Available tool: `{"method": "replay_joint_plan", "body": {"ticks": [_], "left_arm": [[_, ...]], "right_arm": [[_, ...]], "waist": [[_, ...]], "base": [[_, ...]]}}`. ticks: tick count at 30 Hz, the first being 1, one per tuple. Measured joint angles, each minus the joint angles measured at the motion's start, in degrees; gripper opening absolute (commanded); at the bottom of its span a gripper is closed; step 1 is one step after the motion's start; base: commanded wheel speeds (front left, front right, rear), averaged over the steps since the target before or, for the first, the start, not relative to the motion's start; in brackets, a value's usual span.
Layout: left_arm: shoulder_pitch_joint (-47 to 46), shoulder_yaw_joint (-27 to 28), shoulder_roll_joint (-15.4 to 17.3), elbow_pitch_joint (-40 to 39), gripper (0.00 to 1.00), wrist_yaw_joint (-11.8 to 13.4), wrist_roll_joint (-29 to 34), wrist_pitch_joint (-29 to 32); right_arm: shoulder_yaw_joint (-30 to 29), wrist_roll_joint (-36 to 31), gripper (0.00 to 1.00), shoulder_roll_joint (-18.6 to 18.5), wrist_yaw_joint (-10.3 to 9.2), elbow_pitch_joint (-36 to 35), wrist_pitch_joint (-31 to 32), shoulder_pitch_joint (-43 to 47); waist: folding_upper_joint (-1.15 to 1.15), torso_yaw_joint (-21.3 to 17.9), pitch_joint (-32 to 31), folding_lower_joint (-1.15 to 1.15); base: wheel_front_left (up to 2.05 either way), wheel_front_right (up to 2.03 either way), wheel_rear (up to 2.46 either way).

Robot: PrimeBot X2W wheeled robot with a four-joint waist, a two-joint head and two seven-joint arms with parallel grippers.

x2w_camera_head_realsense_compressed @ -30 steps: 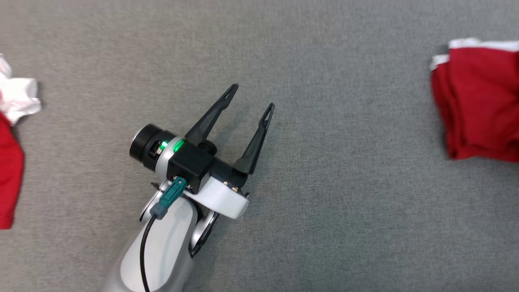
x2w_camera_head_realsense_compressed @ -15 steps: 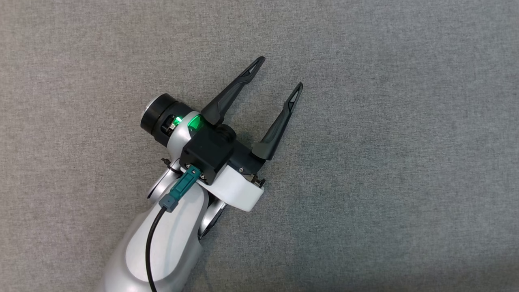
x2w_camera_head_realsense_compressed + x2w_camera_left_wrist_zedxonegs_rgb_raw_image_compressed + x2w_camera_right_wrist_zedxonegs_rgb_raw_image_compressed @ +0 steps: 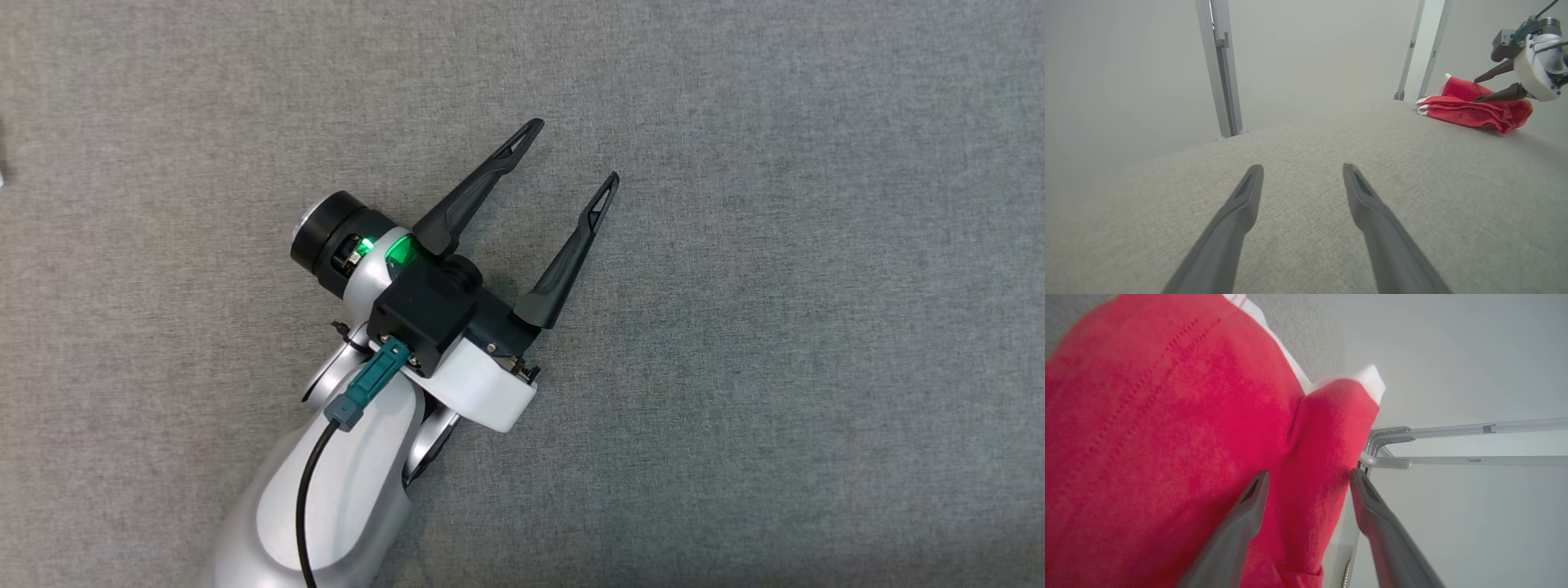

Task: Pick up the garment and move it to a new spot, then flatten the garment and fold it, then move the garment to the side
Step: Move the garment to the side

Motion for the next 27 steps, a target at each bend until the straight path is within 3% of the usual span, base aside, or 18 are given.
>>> {"method": "replay_joint_plan", "body": {"ticks": [6, 12, 17, 23, 27], "left_arm": [[1.01, 0.03, 0.02, 0.64, 1.0, 0.46, -0.47, 0.0], [4.53, 1.25, -0.02, 1.53, 1.0, 2.38, -1.91, 0.0], [8.01, 3.89, -0.01, 2.79, 1.0, 3.68, -2.08, -0.01], [12.5, 8.57, 0.11, 3.58, 1.0, 5.17, -2.49, -0.01], [15.32, 11.33, 0.23, 4.41, 1.0, 5.81, -2.55, -0.01]], "right_arm": [[-3.39, -3.67, 1.0, 3.83, 0.0, 1.52, -0.14, 0.19], [-6.71, -6.11, 1.0, 10.91, 0.0, 1.16, -4.11, 2.73], [-10.45, -4.44, 1.0, 17.68, 0.0, -0.49, -8.26, 4.24], [-13.72, -2.57, 1.0, 25.91, -0.01, -4.87, -12.77, 7.28], [-16.34, -5.68, 1.0, 30.55, -0.01, -8.93, -16.21, 10.94]], "waist": [[0.0, 0.48, -2.25, 0.0], [0.0, 0.88, -7.7, 0.0], [0.0, 1.29, -13.03, 0.0], [0.0, 2.01, -19.77, 0.0], [0.0, 2.8, -23.8, 0.0]], "base": [[0.0, 0.0, 0.0], [0.0, 0.0, 0.0], [0.0, 0.0, 0.0], [0.0, 0.0, 0.0], [0.0, 0.0, 0.0]]}}
